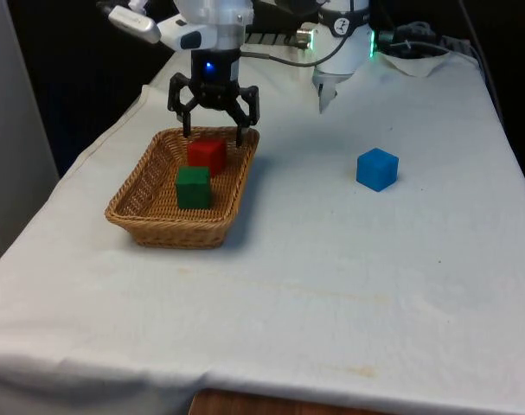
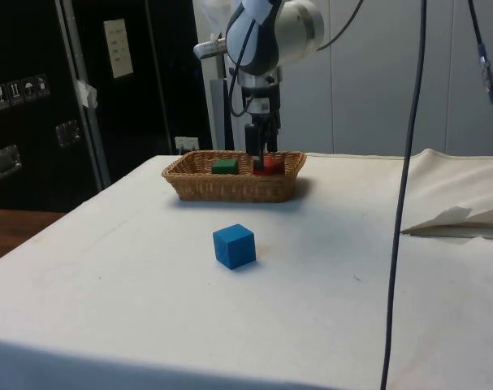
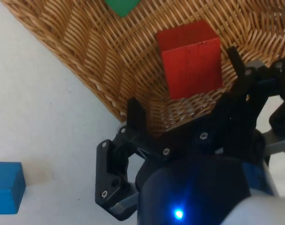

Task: Pick up exactly two blocks and place them into the basket.

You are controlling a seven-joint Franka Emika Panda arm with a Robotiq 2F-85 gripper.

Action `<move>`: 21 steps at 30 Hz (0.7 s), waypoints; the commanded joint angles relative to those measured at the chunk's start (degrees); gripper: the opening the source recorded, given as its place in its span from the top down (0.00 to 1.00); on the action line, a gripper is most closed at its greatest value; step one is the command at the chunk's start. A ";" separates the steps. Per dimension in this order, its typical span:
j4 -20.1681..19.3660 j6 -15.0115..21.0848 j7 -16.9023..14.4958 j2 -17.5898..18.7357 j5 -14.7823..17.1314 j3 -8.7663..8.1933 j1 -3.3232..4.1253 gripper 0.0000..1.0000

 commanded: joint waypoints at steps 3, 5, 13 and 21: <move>0.00 0.46 -0.63 -0.11 0.69 0.57 -0.46 0.00; 0.17 -0.23 -0.46 -0.69 0.17 0.00 -0.29 0.00; 0.46 -2.64 0.46 -3.61 -1.72 -1.89 0.57 0.00; -0.34 -4.76 3.72 -8.42 -5.21 -1.72 1.38 0.00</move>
